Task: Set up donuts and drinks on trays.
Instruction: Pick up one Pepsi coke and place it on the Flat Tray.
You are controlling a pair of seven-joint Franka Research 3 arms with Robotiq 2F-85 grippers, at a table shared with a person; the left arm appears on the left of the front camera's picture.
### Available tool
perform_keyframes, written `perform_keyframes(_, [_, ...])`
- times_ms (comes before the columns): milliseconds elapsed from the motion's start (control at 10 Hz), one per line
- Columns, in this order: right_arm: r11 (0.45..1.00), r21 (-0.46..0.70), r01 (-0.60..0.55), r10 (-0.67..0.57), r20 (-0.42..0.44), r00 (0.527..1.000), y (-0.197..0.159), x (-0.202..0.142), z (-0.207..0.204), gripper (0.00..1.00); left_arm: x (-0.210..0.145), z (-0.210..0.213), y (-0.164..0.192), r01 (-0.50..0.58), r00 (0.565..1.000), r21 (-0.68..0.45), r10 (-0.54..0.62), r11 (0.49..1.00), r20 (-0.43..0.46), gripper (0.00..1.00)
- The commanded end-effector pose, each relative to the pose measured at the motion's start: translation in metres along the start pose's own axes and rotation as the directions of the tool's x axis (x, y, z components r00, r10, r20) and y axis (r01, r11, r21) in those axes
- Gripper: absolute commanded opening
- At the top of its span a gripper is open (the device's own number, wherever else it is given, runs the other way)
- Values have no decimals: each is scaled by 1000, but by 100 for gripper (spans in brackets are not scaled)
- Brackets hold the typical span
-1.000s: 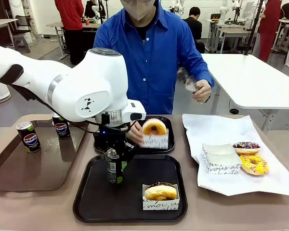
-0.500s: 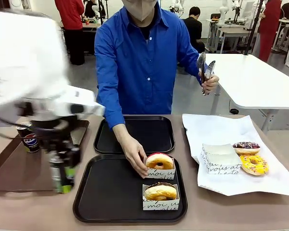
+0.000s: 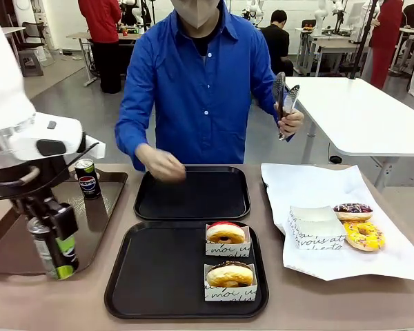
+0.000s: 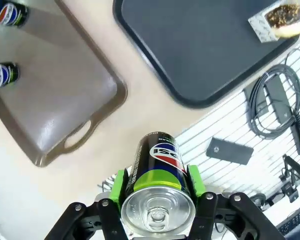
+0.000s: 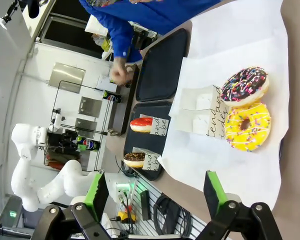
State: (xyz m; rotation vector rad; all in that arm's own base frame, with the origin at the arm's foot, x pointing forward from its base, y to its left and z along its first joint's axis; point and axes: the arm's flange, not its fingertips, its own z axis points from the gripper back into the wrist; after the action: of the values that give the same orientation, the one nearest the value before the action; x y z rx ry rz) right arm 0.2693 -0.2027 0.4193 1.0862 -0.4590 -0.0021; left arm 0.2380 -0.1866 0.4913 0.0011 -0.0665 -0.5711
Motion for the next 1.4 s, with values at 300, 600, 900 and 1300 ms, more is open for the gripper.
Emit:
perform_keyframes(300, [1000, 25, -9, 8, 21, 1000, 1, 3, -1, 100, 109, -52, -46, -27, 997, -127, 36, 991, 63, 58])
perform_keyframes(600, [1000, 25, -9, 8, 21, 1000, 1, 3, -1, 100, 136, -104, -70, -58, 995, -55, 63, 997, 84, 58])
perform_keyframes(900, [1000, 25, -9, 8, 21, 1000, 1, 3, -1, 100, 138, -125, -82, -23, 991, 13, 21, 1000, 132, 58])
perform_keyframes(1300, [1000, 25, -9, 8, 21, 1000, 1, 3, -1, 100, 134, -123, -87, -3, 993, 44, -2, 999, 116, 100])
